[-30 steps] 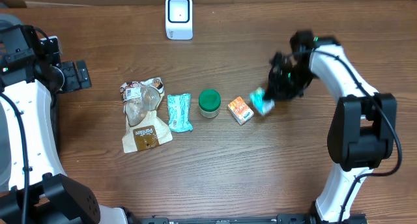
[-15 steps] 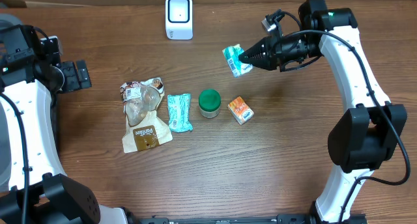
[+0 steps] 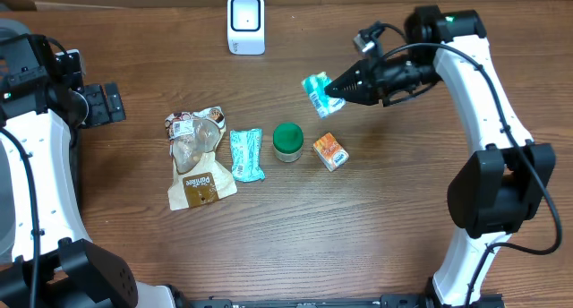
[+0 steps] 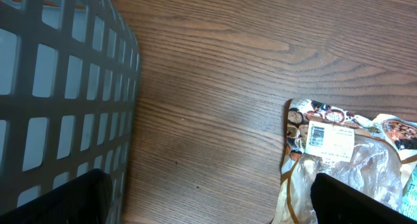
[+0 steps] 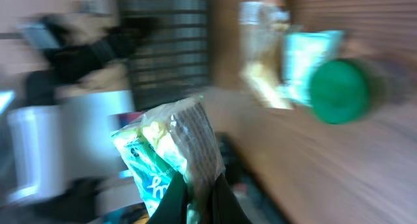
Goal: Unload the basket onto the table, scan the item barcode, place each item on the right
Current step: 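Lift the teal pack and hold it in front of the white scanner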
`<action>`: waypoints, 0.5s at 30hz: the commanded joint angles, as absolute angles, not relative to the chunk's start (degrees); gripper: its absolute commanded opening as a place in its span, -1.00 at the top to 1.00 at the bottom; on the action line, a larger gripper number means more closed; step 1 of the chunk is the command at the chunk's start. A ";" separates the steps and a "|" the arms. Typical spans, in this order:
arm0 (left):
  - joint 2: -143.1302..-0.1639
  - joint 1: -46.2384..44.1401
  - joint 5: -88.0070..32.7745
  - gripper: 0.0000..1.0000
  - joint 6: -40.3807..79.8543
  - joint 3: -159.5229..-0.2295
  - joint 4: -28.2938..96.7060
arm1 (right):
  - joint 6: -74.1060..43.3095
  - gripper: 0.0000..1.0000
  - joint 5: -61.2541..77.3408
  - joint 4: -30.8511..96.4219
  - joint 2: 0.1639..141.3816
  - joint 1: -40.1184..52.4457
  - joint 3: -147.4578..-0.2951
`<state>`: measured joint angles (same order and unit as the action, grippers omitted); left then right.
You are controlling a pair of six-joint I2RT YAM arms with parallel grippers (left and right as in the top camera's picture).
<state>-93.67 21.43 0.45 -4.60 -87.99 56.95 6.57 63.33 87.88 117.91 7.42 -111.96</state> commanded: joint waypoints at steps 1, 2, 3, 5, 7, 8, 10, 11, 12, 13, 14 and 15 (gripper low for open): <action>-93.36 22.06 0.82 -0.99 -3.81 -87.46 56.73 | -7.44 0.92 40.40 85.45 115.39 12.01 -118.83; -93.36 22.06 0.82 -0.99 -3.81 -87.46 56.71 | -9.13 0.93 37.01 84.79 115.39 13.13 -120.77; -93.36 22.06 0.82 -0.99 -3.81 -87.46 56.73 | -10.81 0.93 33.74 84.01 115.39 14.24 -122.65; -93.36 22.06 0.82 -0.99 -3.81 -87.46 56.73 | -13.96 0.93 26.41 81.76 115.42 16.43 -126.15; -93.36 22.06 0.80 -0.99 -3.81 -87.46 56.73 | -15.59 0.93 19.03 78.04 115.42 18.65 -128.42; -93.36 22.06 0.82 -0.99 -3.81 -87.46 56.73 | -15.92 0.93 15.57 75.48 115.42 19.84 -128.84; -93.36 22.06 0.80 -0.99 -3.81 -87.46 56.73 | -15.90 0.93 7.44 69.82 115.55 22.44 -128.86; -93.36 22.06 0.80 -0.99 -3.81 -87.46 56.73 | -15.84 0.92 3.22 66.87 115.98 23.75 -128.86; -93.36 22.06 0.82 -0.99 -3.81 -87.46 56.73 | -15.29 0.92 -1.67 63.44 116.55 25.23 -128.86; -93.36 22.06 0.82 -0.99 -3.81 -87.46 56.73 | -14.72 0.92 -5.69 60.25 117.23 26.39 -128.86; -93.36 22.06 0.82 -0.99 -3.81 -87.46 56.73 | -14.35 0.92 -9.74 56.75 118.17 27.49 -128.84; -93.36 22.06 0.82 -0.99 -3.81 -87.46 56.73 | -12.88 0.92 -12.88 53.08 119.13 28.47 -128.84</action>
